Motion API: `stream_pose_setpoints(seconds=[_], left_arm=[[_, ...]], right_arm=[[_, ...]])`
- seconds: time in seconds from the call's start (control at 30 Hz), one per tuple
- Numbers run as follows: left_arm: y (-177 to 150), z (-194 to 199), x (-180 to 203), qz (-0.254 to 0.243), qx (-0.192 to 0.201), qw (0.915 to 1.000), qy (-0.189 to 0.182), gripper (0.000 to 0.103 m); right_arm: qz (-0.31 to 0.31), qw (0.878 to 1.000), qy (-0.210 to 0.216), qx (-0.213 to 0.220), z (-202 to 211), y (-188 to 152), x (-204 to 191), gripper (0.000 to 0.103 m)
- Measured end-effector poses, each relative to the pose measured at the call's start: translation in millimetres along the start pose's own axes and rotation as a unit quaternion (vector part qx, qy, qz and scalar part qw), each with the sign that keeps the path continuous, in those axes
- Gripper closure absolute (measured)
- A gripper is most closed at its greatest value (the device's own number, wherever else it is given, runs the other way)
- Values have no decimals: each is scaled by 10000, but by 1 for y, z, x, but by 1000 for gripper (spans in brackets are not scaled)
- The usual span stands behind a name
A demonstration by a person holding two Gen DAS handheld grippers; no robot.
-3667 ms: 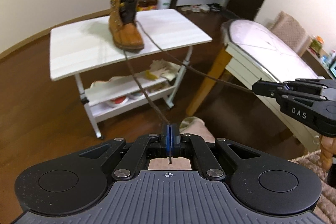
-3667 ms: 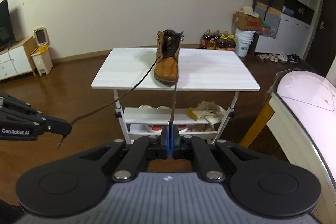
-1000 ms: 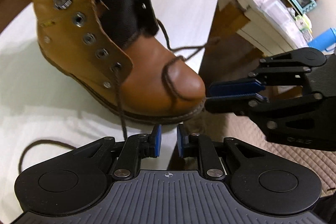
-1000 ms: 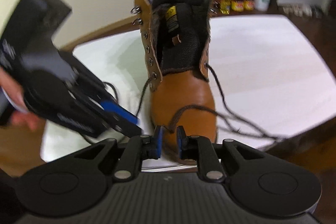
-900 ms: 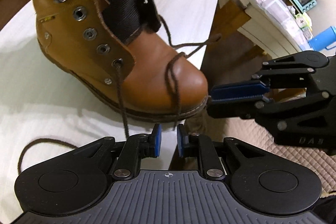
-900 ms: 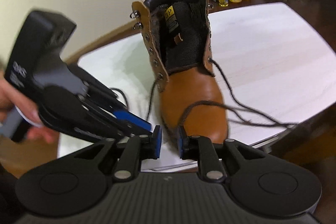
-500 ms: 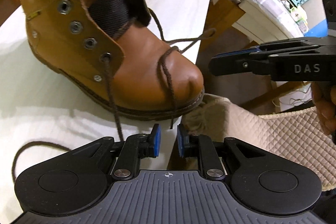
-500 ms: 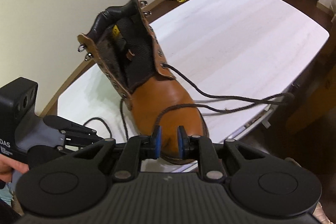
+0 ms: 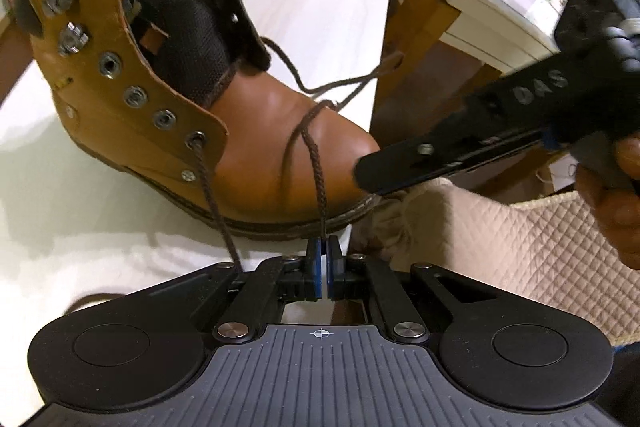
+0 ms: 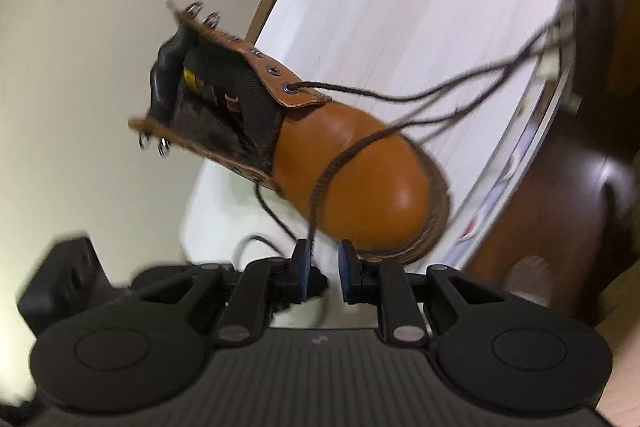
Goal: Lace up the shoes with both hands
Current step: 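Grasp the lace below the eyelet with the left tool while the right tool tilts the boot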
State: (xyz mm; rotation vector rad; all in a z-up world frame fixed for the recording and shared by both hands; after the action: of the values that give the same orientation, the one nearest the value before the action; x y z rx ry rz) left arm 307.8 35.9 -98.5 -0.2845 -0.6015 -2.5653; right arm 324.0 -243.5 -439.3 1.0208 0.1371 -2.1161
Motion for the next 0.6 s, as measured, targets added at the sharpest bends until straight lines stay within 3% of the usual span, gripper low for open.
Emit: stream_pose_setpoints(seconds=[0.27,0.3,0.33,0.4,0.6], left_arm=[[-2,7,-1,-182,-50,9998,38,101],[-2,8,-1,-190,-50,9998,30,101],[-1,9,-2,-155,-38,9999,21,101],[0,13,-6,-49,-5,10000,10,101],[8,29,-24,406,256,9988,51,98]], right_arm=[[-532,9966,574,-255,-22,-5,-6,85],[-553,9963,595,-280,-23,-5,-7,87],[-568,9960,618,-317,-25,-6,-8,97],[-516,9962,613,-332,-26,-5,-10,100],[-488,9967,592,255,-13,18,-20,100]])
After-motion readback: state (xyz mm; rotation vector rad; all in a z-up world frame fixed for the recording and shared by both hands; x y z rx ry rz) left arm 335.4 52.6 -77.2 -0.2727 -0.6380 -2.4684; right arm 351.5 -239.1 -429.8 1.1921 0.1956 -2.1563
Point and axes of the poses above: each gripper's, at about its wrist camera, not at the fingertips, and z roughly against the way its jaws point, x to its right, y to its top, the point moved 9 cm from there along -z, roughly the way its jaws point, and after that the axes turned 5 degrees about z, right-handed, at the moved point
